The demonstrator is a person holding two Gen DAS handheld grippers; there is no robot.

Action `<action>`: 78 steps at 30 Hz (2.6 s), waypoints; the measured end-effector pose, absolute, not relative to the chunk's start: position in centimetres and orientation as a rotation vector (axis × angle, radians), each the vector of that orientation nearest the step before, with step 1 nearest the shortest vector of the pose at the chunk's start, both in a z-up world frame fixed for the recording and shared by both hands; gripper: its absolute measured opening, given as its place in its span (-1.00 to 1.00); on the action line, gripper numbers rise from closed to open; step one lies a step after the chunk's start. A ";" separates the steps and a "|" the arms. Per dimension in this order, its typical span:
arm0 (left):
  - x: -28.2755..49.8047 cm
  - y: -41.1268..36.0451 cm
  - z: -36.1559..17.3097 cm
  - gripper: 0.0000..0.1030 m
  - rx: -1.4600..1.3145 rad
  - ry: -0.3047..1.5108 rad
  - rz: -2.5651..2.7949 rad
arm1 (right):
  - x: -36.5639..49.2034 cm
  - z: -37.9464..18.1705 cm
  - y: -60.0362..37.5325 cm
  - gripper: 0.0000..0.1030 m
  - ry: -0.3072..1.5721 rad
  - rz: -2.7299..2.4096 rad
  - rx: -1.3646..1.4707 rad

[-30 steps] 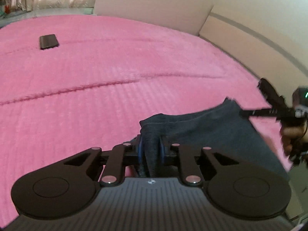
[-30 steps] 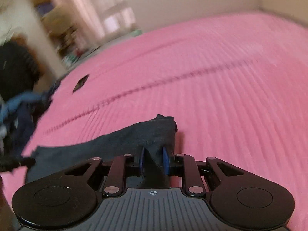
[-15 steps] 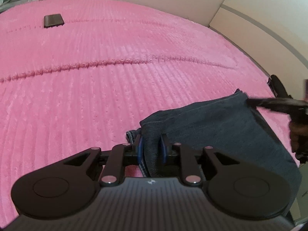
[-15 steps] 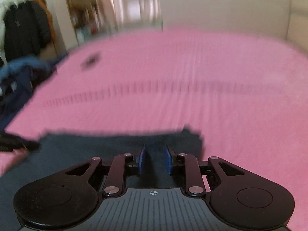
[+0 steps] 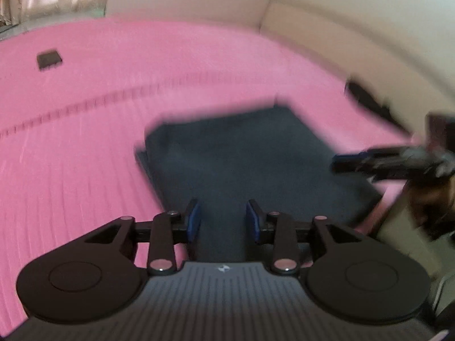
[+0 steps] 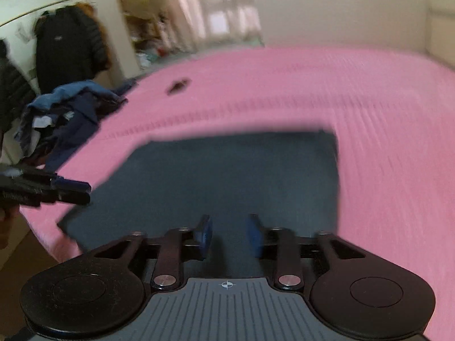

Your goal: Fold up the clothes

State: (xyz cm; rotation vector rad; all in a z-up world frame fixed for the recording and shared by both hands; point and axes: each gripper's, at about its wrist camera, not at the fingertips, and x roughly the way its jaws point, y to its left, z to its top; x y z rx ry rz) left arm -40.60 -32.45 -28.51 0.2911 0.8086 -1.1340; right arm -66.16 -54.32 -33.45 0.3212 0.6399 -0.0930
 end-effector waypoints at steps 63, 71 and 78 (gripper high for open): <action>-53.2 -37.2 -31.4 -0.44 1.118 0.176 -1.116 | -68.0 -35.9 -43.3 -0.42 0.788 -0.030 -0.912; -54.9 -36.4 -31.7 -0.47 1.253 0.069 -1.076 | -69.0 -34.1 -42.9 -0.45 0.749 -0.021 -0.891; -54.9 -37.6 -31.2 -0.48 1.309 0.100 -1.114 | -69.7 -35.1 -44.9 -0.45 0.701 0.060 -0.804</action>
